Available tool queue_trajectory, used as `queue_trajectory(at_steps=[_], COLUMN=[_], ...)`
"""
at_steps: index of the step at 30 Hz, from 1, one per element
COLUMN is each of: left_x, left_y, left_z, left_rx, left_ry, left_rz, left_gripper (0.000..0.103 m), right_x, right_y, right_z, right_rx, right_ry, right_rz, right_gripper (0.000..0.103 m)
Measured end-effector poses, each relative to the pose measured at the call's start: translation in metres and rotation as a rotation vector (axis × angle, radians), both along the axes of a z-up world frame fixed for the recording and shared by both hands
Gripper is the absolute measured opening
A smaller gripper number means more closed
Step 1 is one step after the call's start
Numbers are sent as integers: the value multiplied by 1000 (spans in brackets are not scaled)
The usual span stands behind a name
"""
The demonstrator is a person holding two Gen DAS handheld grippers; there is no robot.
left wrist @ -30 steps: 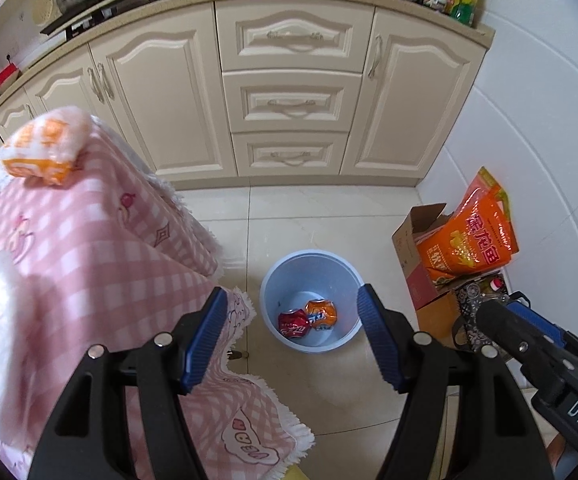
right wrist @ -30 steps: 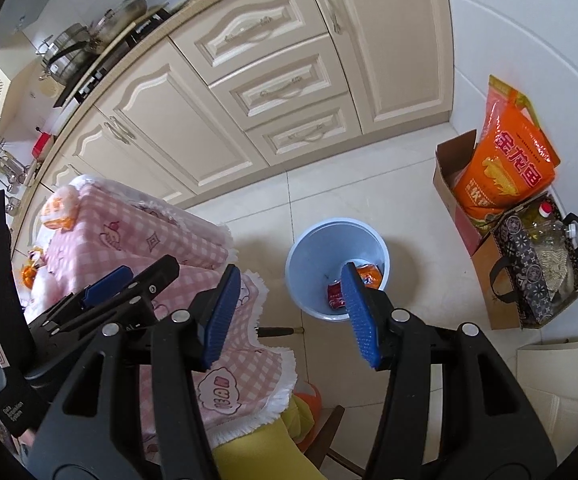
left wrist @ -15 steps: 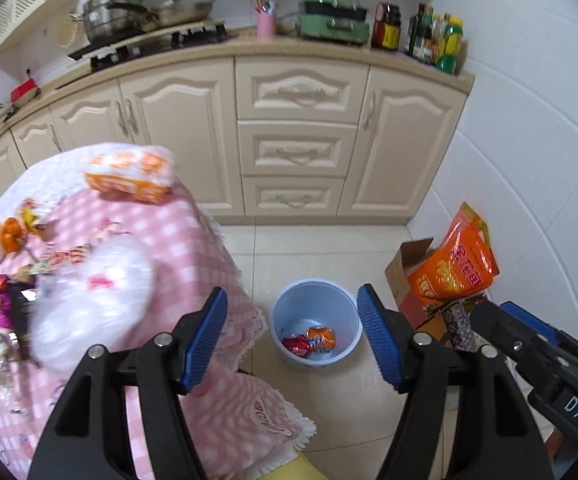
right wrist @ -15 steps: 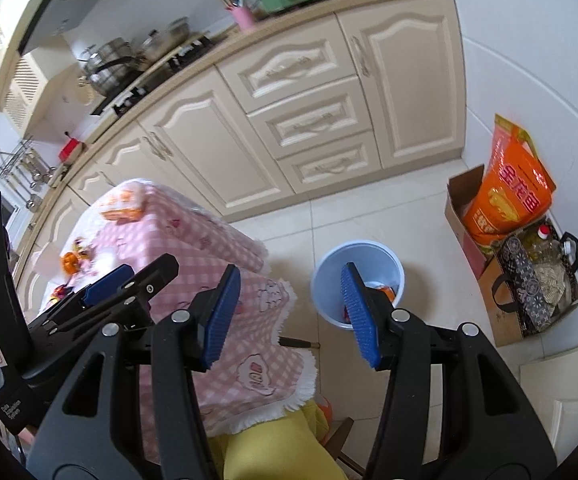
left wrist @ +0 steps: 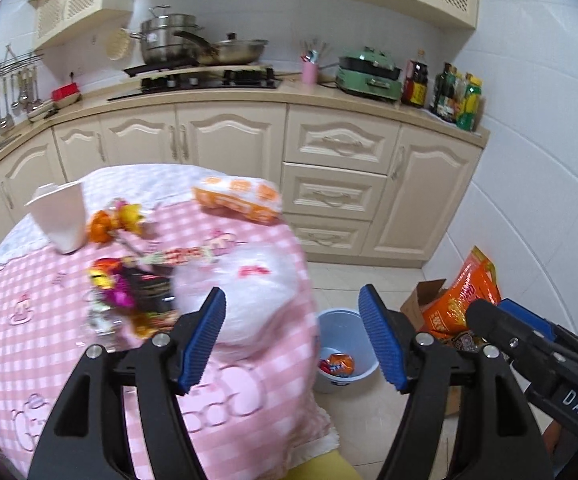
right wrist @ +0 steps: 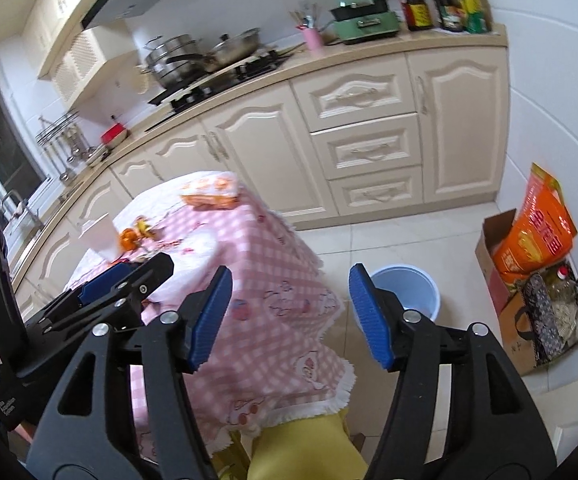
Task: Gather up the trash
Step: 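Move both tools back toward the table, then grasp the clear plastic wrapper with the left tool while the right tool grasps the white plastic bag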
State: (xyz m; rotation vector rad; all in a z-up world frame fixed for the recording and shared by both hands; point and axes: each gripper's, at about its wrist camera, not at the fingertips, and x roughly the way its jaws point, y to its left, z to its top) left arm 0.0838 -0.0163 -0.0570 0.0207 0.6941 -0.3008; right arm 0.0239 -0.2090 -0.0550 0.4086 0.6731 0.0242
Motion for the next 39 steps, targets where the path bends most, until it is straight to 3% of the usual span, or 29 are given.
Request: queue_trajectory(at_steps=[10,17,27,34,38,39], left_x=[-3,2,25,47,59,61], left_y=[70,111,154,163,163,162], left_z=[3,-3,-34,-53,-62,-63], left_rx=[-22,-23,-16,-33,-49,-53], left_ry=[-9,9,108,183,225,231], left_rz=[110,178,254,242,229,226], left_gripper=[70,70,71,74,74,74], right_x=[21,42,98,124,140,143], right_y=[53,80,107,109,115,117], right_z=[2,-13,-53,-60,-64,-66], right_rx=[-12,-14,-8,98,137,143], right_ry=[13,59,181,173,184,190], right_rz=[102,157,171,208,237,248], right_gripper=[67,71,76,78,77,63])
